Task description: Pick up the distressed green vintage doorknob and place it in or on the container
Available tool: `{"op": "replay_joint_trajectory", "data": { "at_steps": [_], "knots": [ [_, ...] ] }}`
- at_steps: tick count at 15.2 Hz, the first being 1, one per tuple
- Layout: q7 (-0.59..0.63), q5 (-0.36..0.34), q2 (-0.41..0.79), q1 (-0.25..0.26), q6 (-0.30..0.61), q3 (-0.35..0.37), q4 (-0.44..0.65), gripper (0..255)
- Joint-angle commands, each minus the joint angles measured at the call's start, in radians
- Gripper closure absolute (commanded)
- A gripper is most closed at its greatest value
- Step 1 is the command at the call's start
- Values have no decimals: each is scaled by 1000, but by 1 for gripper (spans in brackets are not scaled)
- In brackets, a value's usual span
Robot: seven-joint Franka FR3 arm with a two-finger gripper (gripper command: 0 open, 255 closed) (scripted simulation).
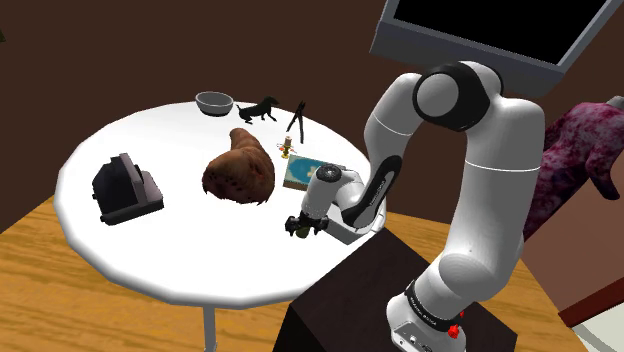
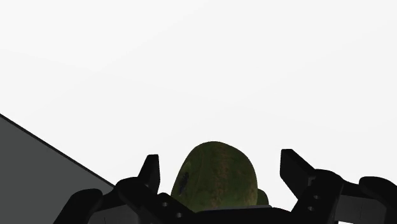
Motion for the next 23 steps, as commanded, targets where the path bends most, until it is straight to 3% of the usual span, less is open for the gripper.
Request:
{"op": "replay_joint_trajectory", "data": {
  "at_steps": [1,10,23],
  "knots": [
    [0,0,0,0,0,0,0,255],
    [0,0,0,0,0,0,0,255],
    [-394,424,-243,-222,-120,276,-134,255]
  ]
}}
